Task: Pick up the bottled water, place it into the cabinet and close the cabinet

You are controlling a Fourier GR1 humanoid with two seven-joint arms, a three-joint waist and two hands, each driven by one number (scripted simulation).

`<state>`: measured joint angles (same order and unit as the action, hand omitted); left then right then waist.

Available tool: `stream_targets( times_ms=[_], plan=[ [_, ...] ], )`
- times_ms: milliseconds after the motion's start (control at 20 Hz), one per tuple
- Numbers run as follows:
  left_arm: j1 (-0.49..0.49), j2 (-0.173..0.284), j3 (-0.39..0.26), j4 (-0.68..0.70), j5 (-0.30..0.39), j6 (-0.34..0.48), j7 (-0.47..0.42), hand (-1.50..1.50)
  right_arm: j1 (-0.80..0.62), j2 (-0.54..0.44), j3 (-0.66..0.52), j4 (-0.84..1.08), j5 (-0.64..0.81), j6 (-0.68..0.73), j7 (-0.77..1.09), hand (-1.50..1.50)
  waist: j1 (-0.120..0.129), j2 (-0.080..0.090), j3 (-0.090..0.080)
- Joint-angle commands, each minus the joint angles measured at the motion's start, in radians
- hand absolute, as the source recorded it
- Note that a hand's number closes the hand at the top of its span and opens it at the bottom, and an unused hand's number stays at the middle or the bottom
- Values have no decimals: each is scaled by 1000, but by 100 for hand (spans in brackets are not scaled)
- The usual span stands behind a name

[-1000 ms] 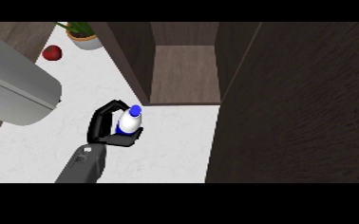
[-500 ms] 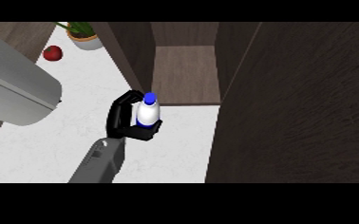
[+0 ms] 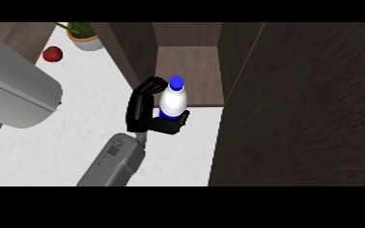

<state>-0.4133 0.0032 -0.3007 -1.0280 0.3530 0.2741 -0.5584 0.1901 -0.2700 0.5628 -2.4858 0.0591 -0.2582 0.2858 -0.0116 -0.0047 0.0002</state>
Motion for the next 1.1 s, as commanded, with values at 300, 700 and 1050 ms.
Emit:
stream_targets(
  times_ms=[300,700,1050],
  plan=[
    [-239,-3,-76,58,39,213,162,150,82,-48,-19,-93,-1,19,-16,-150,-11,5,0],
    [-336,-3,-123,157,162,332,178,150,114,-17,83,-77,81,-5,-69,-150,-21,4,0],
    [-460,-3,-48,449,275,305,37,150,34,-10,-9,-45,-21,15,-40,-150,-37,15,-1]
  ],
)
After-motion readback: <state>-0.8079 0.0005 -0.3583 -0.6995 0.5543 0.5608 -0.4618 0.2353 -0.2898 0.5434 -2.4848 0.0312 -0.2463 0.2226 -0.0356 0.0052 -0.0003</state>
